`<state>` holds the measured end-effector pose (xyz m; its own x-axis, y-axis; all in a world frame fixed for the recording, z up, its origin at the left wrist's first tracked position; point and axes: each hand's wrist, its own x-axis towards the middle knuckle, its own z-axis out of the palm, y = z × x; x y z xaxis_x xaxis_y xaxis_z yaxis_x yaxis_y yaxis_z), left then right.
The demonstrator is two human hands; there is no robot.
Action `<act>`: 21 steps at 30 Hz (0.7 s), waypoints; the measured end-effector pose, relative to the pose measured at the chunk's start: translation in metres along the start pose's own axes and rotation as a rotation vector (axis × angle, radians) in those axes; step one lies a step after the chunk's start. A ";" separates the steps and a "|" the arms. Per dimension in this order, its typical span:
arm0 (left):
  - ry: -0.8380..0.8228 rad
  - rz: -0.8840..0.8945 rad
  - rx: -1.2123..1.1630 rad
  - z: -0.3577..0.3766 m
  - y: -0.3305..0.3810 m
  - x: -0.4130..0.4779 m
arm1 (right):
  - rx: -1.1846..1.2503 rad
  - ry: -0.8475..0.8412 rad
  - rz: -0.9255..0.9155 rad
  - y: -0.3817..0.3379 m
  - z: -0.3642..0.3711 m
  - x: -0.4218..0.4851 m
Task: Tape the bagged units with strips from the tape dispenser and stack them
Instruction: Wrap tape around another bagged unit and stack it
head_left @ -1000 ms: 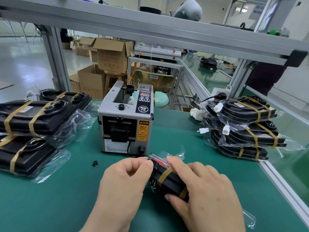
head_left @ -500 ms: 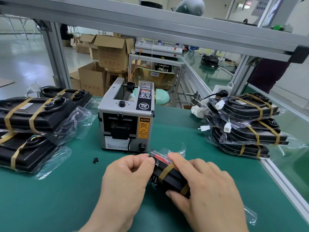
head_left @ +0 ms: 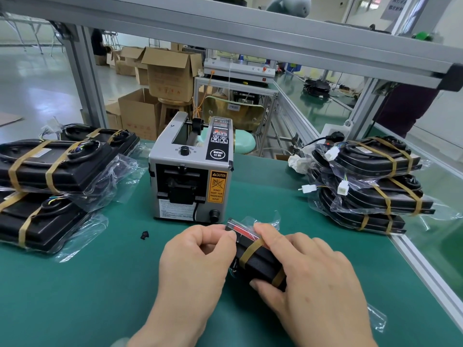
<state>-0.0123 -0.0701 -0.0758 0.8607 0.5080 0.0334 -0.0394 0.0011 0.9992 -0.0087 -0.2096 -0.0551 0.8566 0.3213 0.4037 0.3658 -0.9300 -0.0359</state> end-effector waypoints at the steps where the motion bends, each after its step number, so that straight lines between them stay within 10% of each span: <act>1: 0.009 0.005 0.006 0.001 0.000 0.000 | -0.001 0.004 -0.001 0.000 0.000 0.000; 10: 0.013 -0.024 0.016 -0.001 -0.005 0.009 | -0.022 0.050 -0.026 0.003 0.001 0.001; 21: -0.559 -0.305 -0.329 0.002 -0.002 0.022 | 0.033 0.173 -0.108 0.016 0.004 0.003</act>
<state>0.0075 -0.0609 -0.0766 0.9856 -0.0736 -0.1525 0.1691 0.3767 0.9108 0.0013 -0.2227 -0.0581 0.7376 0.3811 0.5574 0.4665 -0.8844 -0.0127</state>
